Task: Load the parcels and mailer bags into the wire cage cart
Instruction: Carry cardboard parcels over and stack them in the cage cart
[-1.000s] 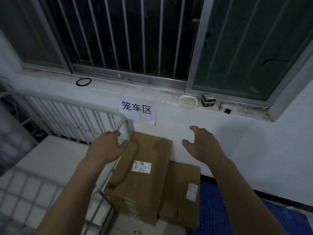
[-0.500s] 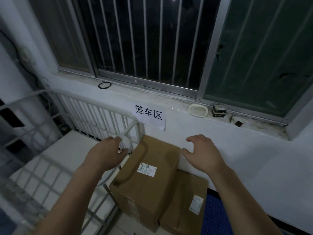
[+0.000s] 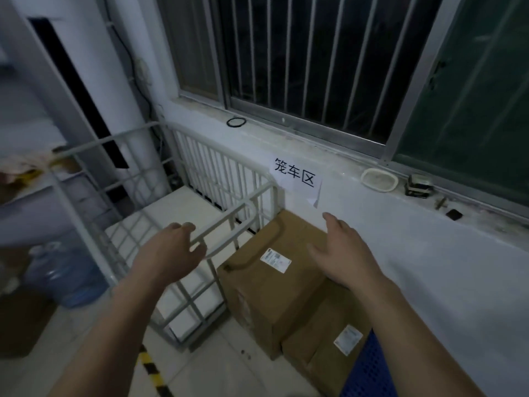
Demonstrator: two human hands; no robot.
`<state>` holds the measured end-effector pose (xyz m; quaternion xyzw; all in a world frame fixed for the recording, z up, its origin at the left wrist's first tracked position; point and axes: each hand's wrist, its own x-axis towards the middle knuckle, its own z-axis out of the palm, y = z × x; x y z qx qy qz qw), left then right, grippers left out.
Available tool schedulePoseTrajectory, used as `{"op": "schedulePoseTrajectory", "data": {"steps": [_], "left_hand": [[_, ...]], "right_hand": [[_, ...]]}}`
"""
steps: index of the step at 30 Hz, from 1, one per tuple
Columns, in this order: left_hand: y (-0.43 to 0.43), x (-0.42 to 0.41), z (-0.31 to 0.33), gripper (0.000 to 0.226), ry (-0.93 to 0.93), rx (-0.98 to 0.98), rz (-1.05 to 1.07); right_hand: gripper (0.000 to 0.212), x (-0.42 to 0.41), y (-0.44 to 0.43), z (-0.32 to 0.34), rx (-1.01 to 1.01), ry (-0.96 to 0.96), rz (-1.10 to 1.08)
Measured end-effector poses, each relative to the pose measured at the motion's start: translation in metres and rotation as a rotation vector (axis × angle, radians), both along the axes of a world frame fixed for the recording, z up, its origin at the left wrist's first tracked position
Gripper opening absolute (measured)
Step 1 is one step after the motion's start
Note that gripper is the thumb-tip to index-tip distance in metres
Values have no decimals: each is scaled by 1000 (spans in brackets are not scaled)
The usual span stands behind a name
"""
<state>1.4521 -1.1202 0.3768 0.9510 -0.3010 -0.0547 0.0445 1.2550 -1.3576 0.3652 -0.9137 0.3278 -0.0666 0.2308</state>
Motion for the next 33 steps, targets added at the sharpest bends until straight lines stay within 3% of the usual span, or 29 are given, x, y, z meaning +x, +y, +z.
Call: {"op": "schedulePoseTrajectory", "data": {"steps": [5, 9, 13, 17, 26, 30, 33], "left_hand": [[92, -2, 6, 64, -37, -29, 195], [178, -9, 9, 62, -33, -21, 343], [263, -49, 13, 33, -111, -49, 536], [358, -105, 16, 36, -118, -39, 712], [557, -277, 30, 43, -121, -33, 1083], [610, -350, 30, 30, -104, -103, 1237], [641, -401, 26, 37, -120, -135, 1369]], "right_hand": [[79, 21, 36, -5, 45, 22, 166], [69, 57, 96, -6, -15, 35, 382], [69, 92, 185, 0, -150, 40, 612], [57, 104, 285, 3, -179, 12, 811], [56, 43, 542, 3, -208, -60, 1242], [72, 7, 614, 0, -193, -104, 1389], [60, -17, 660, 8, -222, -81, 1515]]}}
